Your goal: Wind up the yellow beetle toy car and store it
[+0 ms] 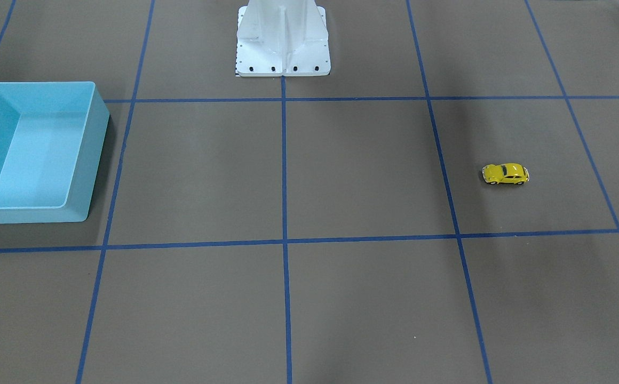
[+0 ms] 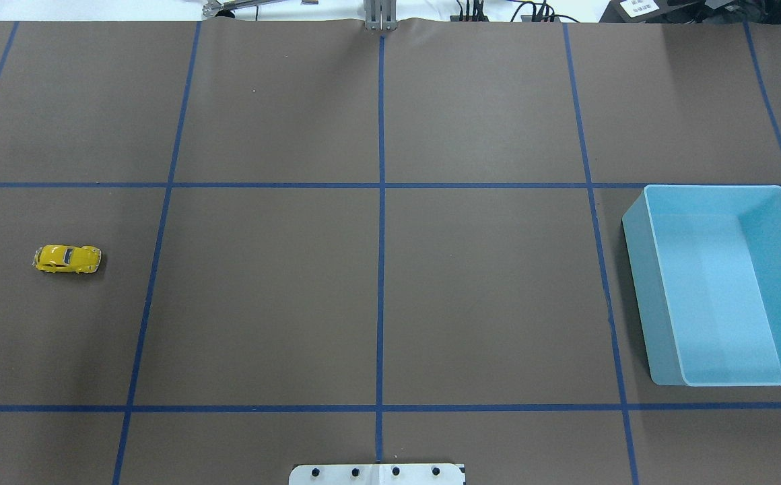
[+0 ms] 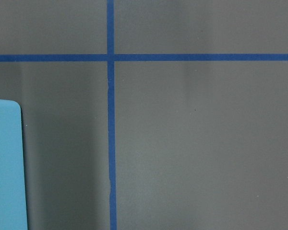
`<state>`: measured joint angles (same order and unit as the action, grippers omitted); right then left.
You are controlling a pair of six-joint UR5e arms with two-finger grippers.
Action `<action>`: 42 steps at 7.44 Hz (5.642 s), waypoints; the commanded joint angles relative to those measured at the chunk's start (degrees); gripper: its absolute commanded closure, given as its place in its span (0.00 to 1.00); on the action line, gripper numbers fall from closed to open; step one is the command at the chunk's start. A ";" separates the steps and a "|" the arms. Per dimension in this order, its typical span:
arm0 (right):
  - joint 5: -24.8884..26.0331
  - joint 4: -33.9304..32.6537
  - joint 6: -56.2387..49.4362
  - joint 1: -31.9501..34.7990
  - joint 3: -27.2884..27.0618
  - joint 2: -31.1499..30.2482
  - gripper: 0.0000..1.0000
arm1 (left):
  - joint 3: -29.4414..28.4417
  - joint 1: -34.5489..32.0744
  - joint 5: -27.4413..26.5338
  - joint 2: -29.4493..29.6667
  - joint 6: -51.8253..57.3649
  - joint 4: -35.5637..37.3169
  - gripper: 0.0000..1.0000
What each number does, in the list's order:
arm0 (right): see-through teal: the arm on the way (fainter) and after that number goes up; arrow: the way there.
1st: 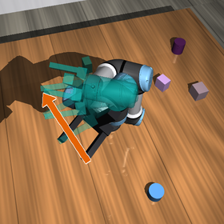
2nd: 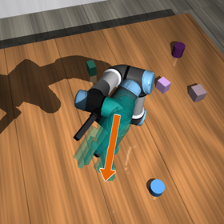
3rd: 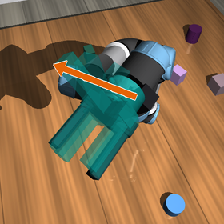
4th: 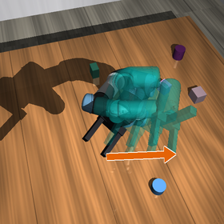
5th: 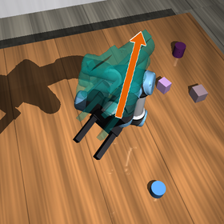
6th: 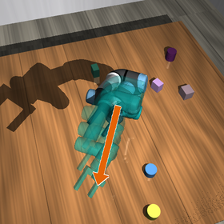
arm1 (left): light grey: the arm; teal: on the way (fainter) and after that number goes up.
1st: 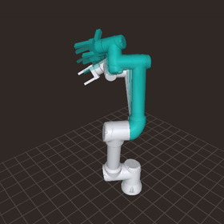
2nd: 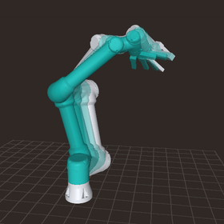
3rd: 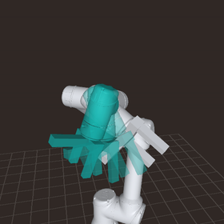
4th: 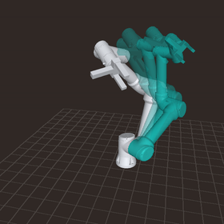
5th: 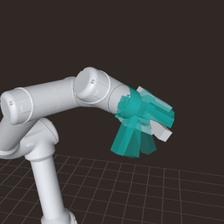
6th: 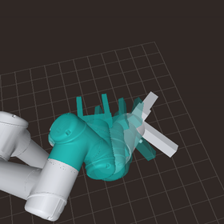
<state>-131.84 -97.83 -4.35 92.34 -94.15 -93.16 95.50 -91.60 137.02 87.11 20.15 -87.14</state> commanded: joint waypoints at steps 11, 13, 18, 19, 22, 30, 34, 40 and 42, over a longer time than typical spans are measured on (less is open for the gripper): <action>-0.34 0.01 0.22 0.12 -0.51 -0.27 0.00 | 26.56 21.96 -3.69 -0.28 3.38 2.86 0.00; -0.34 0.01 0.31 0.29 -0.51 -0.27 0.00 | 28.33 27.51 -6.92 0.51 7.53 2.95 0.00; -0.26 0.01 0.57 0.47 -0.42 -0.27 0.00 | 27.20 34.10 -13.15 2.43 24.32 2.59 0.00; -0.17 0.01 0.57 0.47 -0.42 -0.27 0.00 | 27.19 35.95 -15.01 2.71 24.32 2.68 0.00; -0.17 0.01 0.75 0.64 0.02 -0.27 0.00 | 24.64 37.81 -19.47 5.27 24.50 2.16 0.00; -0.17 0.01 0.66 0.82 0.28 -0.53 0.00 | 15.42 38.96 -16.70 3.59 23.89 -12.79 0.00; -0.17 0.01 0.66 1.52 0.28 -0.53 0.00 | 9.02 39.83 -16.70 4.55 24.24 -18.50 0.00; -0.17 0.01 0.66 2.05 0.28 -0.62 0.00 | 0.66 40.63 -15.82 7.19 24.24 -23.16 0.00; -0.17 0.01 0.66 2.05 0.28 -0.62 0.00 | -1.45 40.72 -15.82 8.07 24.32 -24.20 0.00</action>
<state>-132.01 -97.82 -3.69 94.39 -93.87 -93.78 95.55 -50.92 121.20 94.60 44.44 -110.45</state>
